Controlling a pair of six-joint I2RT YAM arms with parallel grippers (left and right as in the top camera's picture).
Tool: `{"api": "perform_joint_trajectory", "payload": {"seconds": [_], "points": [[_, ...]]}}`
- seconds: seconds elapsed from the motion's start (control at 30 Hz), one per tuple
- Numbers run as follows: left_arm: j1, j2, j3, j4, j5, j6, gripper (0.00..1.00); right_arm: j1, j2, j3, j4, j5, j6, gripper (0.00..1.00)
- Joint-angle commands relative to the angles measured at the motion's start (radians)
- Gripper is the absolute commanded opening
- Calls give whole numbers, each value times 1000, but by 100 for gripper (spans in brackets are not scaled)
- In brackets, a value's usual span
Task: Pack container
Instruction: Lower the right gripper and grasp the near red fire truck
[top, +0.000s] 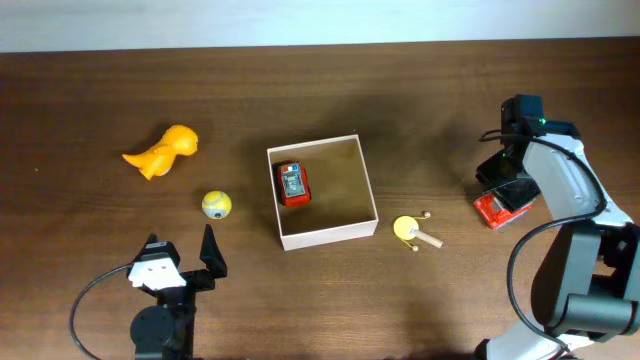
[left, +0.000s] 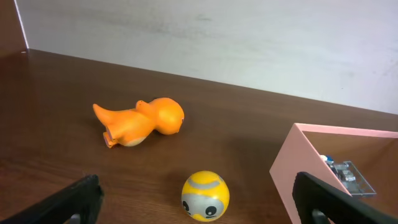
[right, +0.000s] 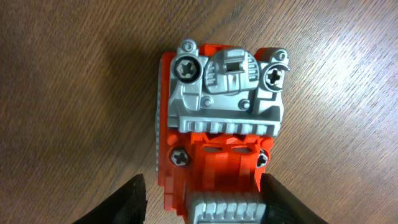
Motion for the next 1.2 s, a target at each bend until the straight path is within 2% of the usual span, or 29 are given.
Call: {"api": "perform_joint_trajectory", "payload": {"seconds": [0.0, 0.5, 0.57, 0.83, 0.9, 1.17], "points": [[5, -8, -5, 3, 3, 16, 99, -7, 17, -21, 3, -18, -5, 53], [5, -8, -5, 3, 3, 16, 99, -7, 17, -73, 31, -27, 19, 52], [5, -8, -5, 3, 3, 16, 99, -7, 17, -73, 37, -26, 19, 47], [5, -8, -5, 3, 3, 16, 99, -7, 17, -73, 41, -12, 16, 44], [5, -8, -5, 3, 3, 16, 99, -7, 17, -73, 40, -12, 14, 41], [5, -8, -5, 3, 3, 16, 99, -6, 17, -72, 48, -16, -116, 40]]}}
